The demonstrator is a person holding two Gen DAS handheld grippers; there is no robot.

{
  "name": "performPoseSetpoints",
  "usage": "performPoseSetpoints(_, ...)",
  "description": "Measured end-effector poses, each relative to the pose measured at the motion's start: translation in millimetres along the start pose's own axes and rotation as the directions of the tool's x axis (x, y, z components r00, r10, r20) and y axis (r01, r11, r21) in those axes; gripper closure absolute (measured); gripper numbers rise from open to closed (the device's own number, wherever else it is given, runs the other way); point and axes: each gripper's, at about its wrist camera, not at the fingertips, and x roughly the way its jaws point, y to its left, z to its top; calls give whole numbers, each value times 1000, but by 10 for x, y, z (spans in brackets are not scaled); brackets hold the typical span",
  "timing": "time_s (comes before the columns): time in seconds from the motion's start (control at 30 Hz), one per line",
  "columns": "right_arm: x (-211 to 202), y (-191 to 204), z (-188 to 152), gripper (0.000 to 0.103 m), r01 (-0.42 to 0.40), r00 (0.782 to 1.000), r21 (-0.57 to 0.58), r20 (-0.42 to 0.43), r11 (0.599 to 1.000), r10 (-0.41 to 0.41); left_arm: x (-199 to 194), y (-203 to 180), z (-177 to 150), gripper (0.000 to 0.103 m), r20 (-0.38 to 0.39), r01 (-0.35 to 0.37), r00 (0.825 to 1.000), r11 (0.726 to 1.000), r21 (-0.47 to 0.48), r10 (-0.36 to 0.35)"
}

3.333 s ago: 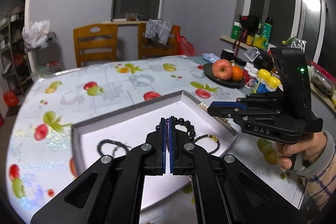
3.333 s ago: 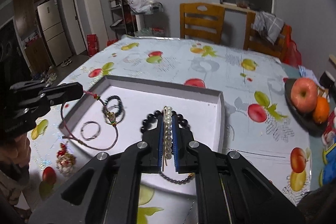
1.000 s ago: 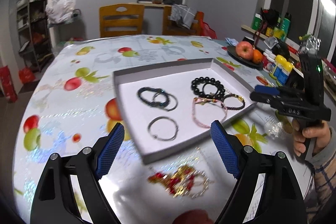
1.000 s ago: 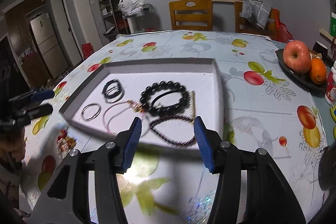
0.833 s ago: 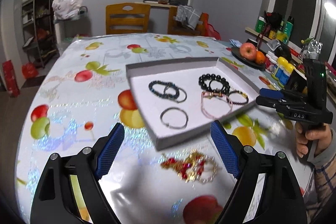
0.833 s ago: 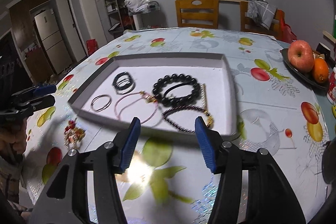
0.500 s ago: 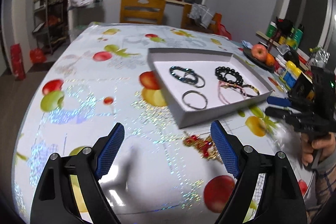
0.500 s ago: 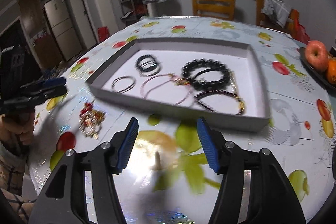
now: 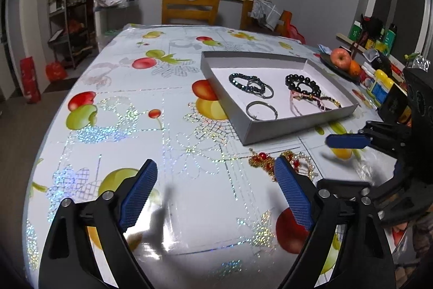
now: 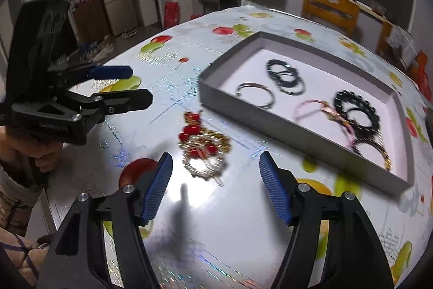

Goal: Organize jewelry
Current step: 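Grasp the pearl hair clip with the right tool while the left tool grasps the red bead ornament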

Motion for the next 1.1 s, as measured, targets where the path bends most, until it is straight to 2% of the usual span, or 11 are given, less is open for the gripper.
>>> performPoseSetpoints(0.23, 214, 120, 64, 40, -11, 999, -31, -37, 999, 9, 8, -22, -33, 13, -19, -12, 1000, 1000, 21, 13)
performPoseSetpoints(0.33, 266, 97, 40, 61, -16, 999, -24, -49, 1000, 15, 17, -66, -35, 13, -24, -12, 1000, 999, 36, 12)
performPoseSetpoints(0.37, 250, 82, 37, 63, -21, 999, -14, -46, 1000, 20, 20, -86, -29, 13, -26, -9, 1000, 999, 39, 10)
performPoseSetpoints(0.63, 15, -78, -40, 63, -34, 999, 31, 7, 999, 33, 105, -334, -11, 13, -57, 24, 998, 994, 106, -18)
performPoseSetpoints(0.77, -104, -234, -102, 63, -12, 1000, 56, 22, 998, 11, 171, -516, -6, 13, -76, 39, 997, 986, 164, -27)
performPoseSetpoints(0.83, -149, -313, -145, 63, -2, 1000, 71, 25, 997, 0, 206, -587, 1, 19, -84, 51, 996, 982, 184, -36)
performPoseSetpoints(0.9, -168, -381, -176, 63, 5, 1000, 87, 25, 996, -7, 268, -632, 15, 31, -104, 64, 994, 981, 186, -45)
performPoseSetpoints(0.93, -177, -410, -194, 63, 9, 1000, 94, 25, 996, -12, 309, -643, 24, 33, -116, 65, 992, 981, 183, -44)
performPoseSetpoints(1.0, -201, -471, -234, 63, 12, 1000, 108, 27, 994, -15, 379, -653, 38, 49, -142, 69, 989, 981, 180, -44)
performPoseSetpoints(1.1, -222, -510, -276, 63, 13, 999, 117, 29, 993, -17, 450, -659, 58, 62, -162, 69, 986, 984, 167, -41)
